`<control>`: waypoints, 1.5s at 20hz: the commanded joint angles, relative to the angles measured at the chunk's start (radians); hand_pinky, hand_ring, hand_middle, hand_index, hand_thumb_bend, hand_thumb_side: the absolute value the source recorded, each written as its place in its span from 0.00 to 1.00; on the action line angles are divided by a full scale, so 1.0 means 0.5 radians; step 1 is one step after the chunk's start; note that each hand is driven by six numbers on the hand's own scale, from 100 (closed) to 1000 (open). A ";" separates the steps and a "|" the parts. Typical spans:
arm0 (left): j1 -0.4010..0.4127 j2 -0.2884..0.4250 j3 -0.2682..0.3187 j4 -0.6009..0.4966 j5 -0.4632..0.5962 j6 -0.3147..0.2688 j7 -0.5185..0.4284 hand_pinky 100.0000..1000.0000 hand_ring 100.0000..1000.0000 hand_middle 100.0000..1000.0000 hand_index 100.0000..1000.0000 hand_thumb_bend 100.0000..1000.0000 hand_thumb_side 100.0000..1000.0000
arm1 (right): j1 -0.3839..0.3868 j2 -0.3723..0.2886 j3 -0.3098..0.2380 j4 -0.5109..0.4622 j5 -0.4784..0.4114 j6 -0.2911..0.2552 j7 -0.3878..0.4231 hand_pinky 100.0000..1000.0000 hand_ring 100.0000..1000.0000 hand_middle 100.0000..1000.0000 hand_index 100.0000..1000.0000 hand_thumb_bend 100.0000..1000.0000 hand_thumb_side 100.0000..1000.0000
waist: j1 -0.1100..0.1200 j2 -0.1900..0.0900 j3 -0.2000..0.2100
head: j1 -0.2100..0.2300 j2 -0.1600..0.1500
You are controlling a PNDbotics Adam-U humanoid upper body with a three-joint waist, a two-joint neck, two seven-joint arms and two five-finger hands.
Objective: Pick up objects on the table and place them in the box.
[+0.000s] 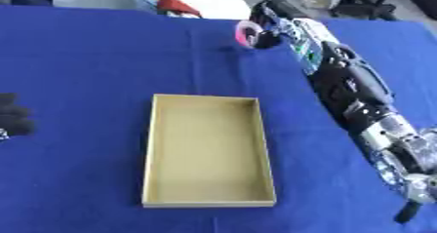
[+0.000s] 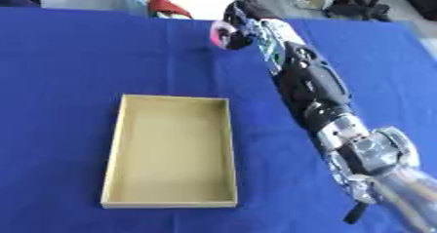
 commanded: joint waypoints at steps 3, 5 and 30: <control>-0.005 0.022 0.023 -0.027 0.001 0.002 0.010 0.71 0.63 0.61 0.81 0.00 0.83 | -0.024 -0.131 0.126 -0.330 -0.105 -0.176 0.019 0.62 0.58 0.46 0.16 0.00 0.05 | 0.013 -0.064 -0.032 | 0.014 0.003; 0.002 0.023 0.043 -0.022 -0.001 0.003 0.027 0.71 0.63 0.61 0.81 0.00 0.83 | 0.004 -0.182 0.211 -0.520 -0.179 -0.261 0.103 0.62 0.59 0.46 0.16 0.00 0.06 | 0.014 -0.071 -0.055 | 0.032 0.006; 0.026 0.020 0.103 -0.011 -0.009 0.001 0.088 0.71 0.63 0.61 0.81 0.00 0.83 | 0.565 -0.165 0.813 -1.708 -0.966 -0.367 0.835 0.59 0.58 0.46 0.18 0.00 0.11 | 0.054 -0.069 -0.179 | 0.094 0.029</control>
